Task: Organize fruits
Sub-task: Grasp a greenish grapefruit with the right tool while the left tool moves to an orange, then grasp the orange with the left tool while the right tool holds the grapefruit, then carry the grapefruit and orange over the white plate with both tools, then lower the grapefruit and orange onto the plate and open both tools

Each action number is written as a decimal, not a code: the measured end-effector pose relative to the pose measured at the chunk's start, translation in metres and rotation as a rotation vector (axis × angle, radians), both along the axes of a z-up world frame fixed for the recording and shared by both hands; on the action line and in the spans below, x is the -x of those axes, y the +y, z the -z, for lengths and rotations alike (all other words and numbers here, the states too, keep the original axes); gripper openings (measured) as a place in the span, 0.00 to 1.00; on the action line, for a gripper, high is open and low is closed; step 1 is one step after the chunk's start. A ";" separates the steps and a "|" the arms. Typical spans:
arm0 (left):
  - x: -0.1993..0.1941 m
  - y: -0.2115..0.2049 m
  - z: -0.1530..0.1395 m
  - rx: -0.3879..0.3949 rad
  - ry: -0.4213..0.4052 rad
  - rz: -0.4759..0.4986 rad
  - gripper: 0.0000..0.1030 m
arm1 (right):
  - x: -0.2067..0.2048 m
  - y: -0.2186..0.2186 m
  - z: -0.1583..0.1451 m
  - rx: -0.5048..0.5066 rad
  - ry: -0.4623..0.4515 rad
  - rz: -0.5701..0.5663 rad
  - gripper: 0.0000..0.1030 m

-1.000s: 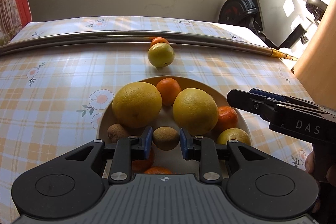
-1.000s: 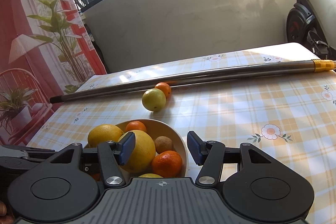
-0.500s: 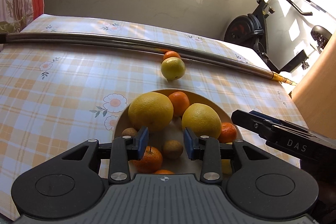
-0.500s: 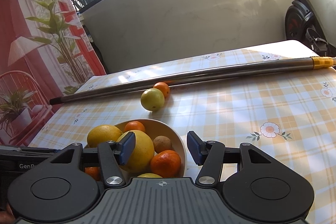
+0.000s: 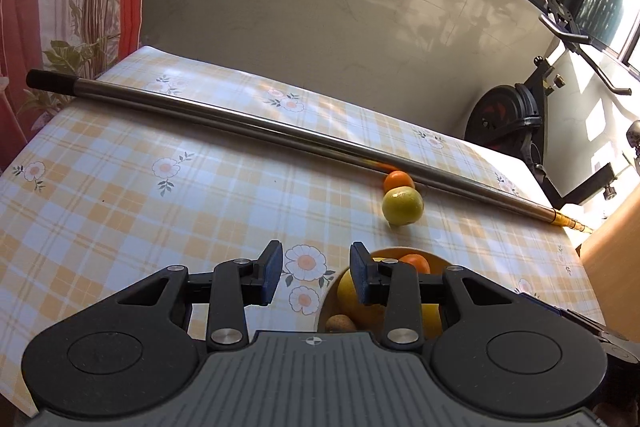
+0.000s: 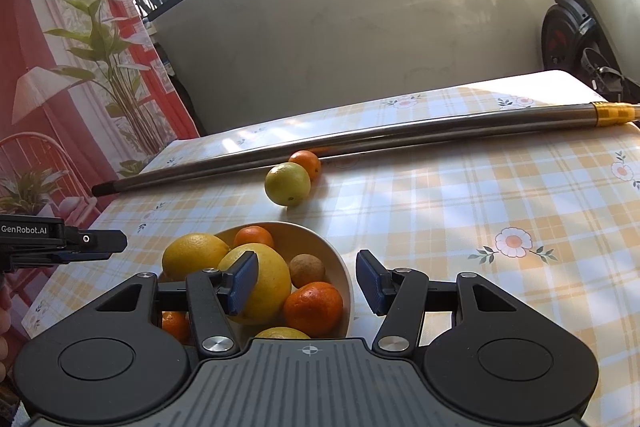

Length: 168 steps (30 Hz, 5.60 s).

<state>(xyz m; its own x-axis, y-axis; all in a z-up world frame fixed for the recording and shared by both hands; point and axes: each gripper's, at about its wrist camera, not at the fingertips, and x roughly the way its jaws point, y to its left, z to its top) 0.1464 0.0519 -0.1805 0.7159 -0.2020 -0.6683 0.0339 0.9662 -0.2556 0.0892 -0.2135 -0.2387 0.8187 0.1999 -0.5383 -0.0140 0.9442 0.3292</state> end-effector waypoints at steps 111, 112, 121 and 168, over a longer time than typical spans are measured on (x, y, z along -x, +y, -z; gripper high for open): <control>-0.039 -0.069 -0.002 0.080 -0.010 0.167 0.39 | -0.008 -0.031 -0.005 -0.004 -0.018 0.031 0.43; -0.028 -0.062 -0.002 0.098 -0.007 0.164 0.39 | -0.005 -0.028 -0.006 0.000 -0.018 0.025 0.43; 0.019 -0.044 0.012 0.078 0.009 0.098 0.39 | 0.015 0.005 -0.017 0.022 -0.004 -0.039 0.43; 0.038 -0.034 0.031 0.052 0.056 0.113 0.39 | 0.032 0.089 0.003 0.154 0.183 -0.308 0.45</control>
